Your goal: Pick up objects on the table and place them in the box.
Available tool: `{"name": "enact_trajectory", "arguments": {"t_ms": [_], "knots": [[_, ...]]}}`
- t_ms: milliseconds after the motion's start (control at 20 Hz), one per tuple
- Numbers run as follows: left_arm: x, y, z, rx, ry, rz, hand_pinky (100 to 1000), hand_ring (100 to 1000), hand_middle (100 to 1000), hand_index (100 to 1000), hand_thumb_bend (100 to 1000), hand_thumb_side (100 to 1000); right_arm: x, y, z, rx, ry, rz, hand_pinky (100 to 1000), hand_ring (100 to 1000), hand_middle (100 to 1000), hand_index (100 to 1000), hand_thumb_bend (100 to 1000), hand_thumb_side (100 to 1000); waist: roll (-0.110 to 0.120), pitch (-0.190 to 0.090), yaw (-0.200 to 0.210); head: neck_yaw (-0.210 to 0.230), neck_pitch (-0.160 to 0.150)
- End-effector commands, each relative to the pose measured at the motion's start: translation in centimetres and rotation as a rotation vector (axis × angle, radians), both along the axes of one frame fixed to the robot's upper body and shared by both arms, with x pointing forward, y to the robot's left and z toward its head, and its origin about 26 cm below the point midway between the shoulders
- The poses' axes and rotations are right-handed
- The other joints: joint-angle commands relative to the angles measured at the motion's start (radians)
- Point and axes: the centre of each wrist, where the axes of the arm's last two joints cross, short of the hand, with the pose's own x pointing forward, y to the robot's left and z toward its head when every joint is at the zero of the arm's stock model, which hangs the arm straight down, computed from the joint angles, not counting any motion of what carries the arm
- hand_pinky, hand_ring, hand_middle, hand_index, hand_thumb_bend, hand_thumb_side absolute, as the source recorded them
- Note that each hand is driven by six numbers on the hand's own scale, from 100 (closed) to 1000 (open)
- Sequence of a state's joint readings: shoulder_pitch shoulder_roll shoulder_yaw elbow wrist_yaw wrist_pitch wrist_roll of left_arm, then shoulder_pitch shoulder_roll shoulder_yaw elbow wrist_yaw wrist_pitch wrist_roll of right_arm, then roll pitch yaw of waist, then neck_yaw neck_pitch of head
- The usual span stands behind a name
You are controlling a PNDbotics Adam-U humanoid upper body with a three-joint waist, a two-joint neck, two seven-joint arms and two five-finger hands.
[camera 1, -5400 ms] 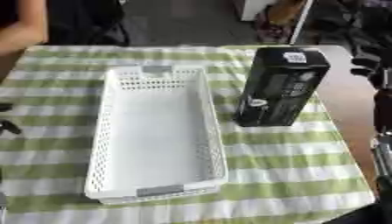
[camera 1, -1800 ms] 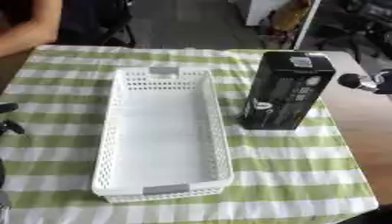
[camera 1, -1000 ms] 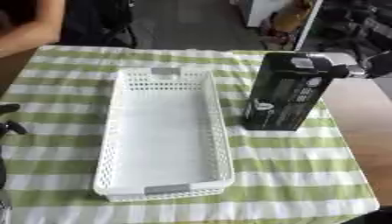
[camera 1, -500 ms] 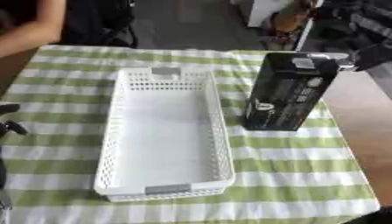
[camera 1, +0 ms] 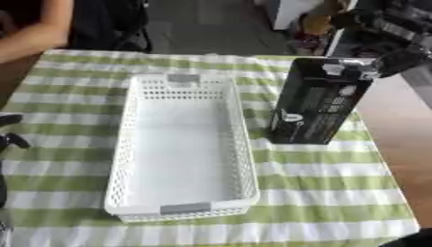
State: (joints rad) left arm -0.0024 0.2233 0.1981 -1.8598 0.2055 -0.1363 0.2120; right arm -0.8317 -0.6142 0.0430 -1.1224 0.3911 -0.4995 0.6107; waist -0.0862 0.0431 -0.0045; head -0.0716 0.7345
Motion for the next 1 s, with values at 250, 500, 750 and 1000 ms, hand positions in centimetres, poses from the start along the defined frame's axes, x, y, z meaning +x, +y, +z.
{"name": "enact_trajectory", "arguments": {"t_ms": [250, 500, 750, 1000], "knots": [[0.1, 0.1, 0.7, 0.027, -0.02, -0.012, 313, 575, 710, 651, 100, 1000, 0.7, 0.4, 1.1, -0.041, -0.008, 0.02, 926, 882, 881, 971, 753, 638, 0.005, -0.006, 0.003, -0.006, -0.006], [0.1, 0.1, 0.7, 0.027, -0.021, -0.014, 313, 575, 710, 649, 100, 1000, 1.1, 0.7, 0.6, -0.067, 0.013, 0.03, 926, 884, 882, 971, 755, 626, 0.005, -0.005, 0.004, -0.006, -0.005], [0.1, 0.1, 0.7, 0.027, -0.022, -0.016, 314, 576, 710, 648, 100, 1000, 1.4, 1.0, 0.2, -0.097, 0.035, 0.041, 927, 885, 884, 971, 756, 611, 0.005, -0.004, 0.006, -0.004, -0.004], [0.1, 0.1, 0.7, 0.027, -0.022, -0.017, 314, 576, 710, 646, 100, 1000, 1.5, 1.1, -0.2, -0.116, 0.055, 0.051, 927, 885, 884, 971, 757, 602, 0.004, -0.004, 0.007, -0.004, -0.003]]}}
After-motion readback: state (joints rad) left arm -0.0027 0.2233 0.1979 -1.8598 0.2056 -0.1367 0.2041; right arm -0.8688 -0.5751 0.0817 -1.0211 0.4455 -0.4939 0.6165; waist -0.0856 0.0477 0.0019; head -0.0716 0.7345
